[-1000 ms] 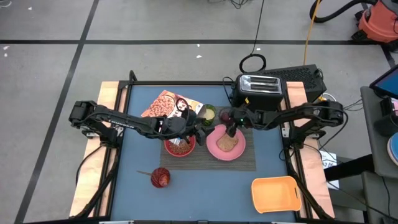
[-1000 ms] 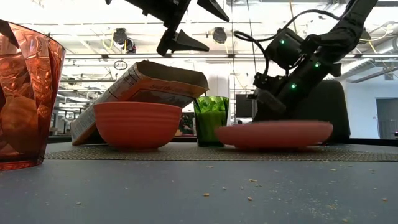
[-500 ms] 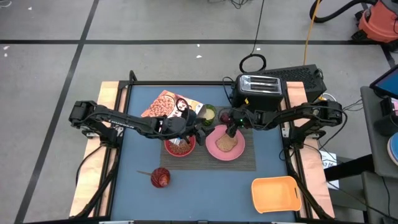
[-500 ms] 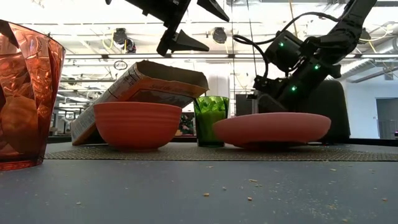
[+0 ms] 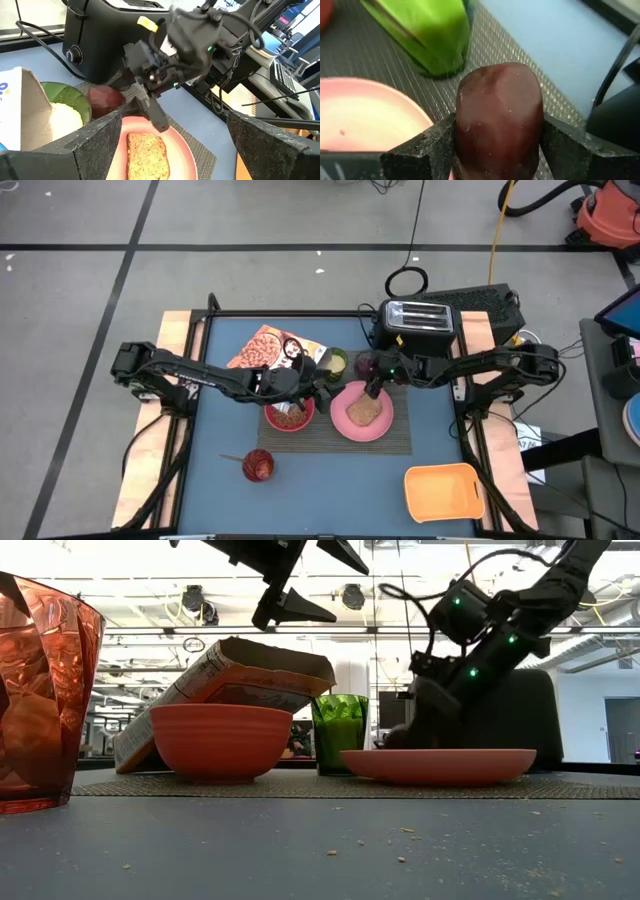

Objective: Arrange a breakfast setting
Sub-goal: Put the apple on the placemat above the pink plate

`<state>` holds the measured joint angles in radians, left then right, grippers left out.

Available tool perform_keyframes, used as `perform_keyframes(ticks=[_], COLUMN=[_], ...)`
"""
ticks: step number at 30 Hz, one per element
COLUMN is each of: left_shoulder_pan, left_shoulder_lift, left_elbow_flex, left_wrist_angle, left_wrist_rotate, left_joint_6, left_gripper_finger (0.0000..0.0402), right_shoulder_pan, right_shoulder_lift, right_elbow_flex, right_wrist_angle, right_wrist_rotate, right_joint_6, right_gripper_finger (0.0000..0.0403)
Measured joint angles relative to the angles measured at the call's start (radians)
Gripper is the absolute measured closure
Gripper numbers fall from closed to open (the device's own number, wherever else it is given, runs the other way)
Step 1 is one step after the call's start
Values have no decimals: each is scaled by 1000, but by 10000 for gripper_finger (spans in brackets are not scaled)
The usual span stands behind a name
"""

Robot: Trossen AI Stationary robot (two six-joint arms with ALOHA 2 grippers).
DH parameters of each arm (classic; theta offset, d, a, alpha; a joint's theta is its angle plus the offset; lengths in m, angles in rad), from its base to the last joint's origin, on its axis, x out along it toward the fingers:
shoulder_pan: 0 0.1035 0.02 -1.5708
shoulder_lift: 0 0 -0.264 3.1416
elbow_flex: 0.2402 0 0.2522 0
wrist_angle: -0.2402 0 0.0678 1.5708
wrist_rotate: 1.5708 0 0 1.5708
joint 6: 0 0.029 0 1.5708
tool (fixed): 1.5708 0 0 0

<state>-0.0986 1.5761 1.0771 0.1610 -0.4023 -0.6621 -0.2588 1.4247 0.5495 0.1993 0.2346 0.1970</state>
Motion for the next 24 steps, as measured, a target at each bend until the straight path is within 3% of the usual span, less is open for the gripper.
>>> perform_keyframes(ticks=[7,11,18,24], left_shoulder_pan=[-1,-1,6,48], left_shoulder_lift=[0,0,0,0], left_elbow_flex=[0,0,1,112], left_wrist_angle=[2,25,108,-35], left_wrist_rotate=[7,49,145,185], left_joint_6=[12,100,325,434], left_gripper_finger=[36,36,37,37], right_shoulder_pan=[4,27,59,60], right_shoulder_lift=[-117,-195,-324,-408], right_elbow_flex=[0,0,-1,0], right_wrist_angle=[-36,-66,-65,-42], right_wrist_rotate=[0,-4,-227,-368], right_joint_6=[0,0,0,-14], right_gripper_finger=[158,158,158,158])
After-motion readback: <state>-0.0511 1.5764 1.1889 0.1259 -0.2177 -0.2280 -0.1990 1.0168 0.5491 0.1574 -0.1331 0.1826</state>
